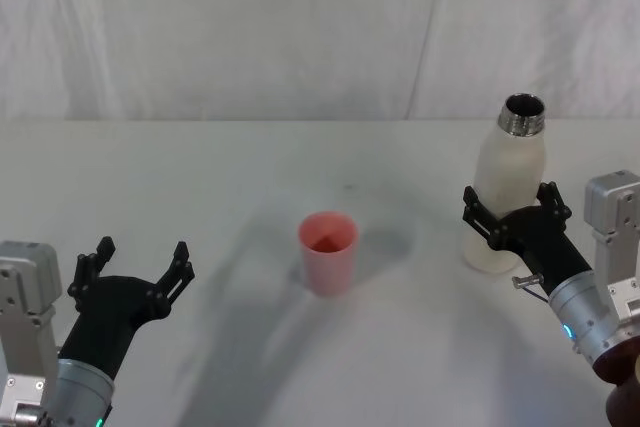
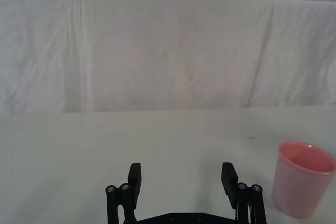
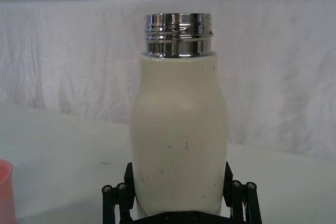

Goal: Grasp the thermos with one hand and pour water into the cup lid.

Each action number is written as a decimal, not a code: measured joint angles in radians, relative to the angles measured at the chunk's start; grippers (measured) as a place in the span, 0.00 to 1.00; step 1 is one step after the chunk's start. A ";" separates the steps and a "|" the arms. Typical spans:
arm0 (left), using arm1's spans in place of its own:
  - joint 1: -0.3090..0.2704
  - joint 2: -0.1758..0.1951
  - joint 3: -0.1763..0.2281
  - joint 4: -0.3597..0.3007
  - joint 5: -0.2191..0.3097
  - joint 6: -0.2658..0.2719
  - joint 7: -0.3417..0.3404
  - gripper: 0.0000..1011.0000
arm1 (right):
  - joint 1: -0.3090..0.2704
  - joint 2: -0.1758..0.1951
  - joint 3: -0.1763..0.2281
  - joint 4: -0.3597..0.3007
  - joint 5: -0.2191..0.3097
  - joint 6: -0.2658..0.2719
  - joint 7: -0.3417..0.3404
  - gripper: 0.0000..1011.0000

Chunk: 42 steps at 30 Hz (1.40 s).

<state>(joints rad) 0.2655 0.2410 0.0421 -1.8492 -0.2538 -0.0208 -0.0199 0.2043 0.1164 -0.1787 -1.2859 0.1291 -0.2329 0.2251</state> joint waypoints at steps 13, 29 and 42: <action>0.000 0.000 0.000 0.000 0.000 0.000 0.000 0.99 | 0.007 -0.003 0.002 0.018 0.010 -0.001 0.005 0.94; 0.000 0.000 0.000 0.000 0.000 0.000 0.000 0.99 | 0.014 -0.006 0.009 0.026 0.022 0.002 0.005 0.94; 0.000 0.000 0.000 0.000 0.000 0.000 0.000 0.99 | 0.020 -0.005 0.009 0.033 0.024 0.005 0.005 0.94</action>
<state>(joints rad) 0.2655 0.2410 0.0421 -1.8492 -0.2538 -0.0207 -0.0199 0.2243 0.1112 -0.1695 -1.2527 0.1528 -0.2284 0.2304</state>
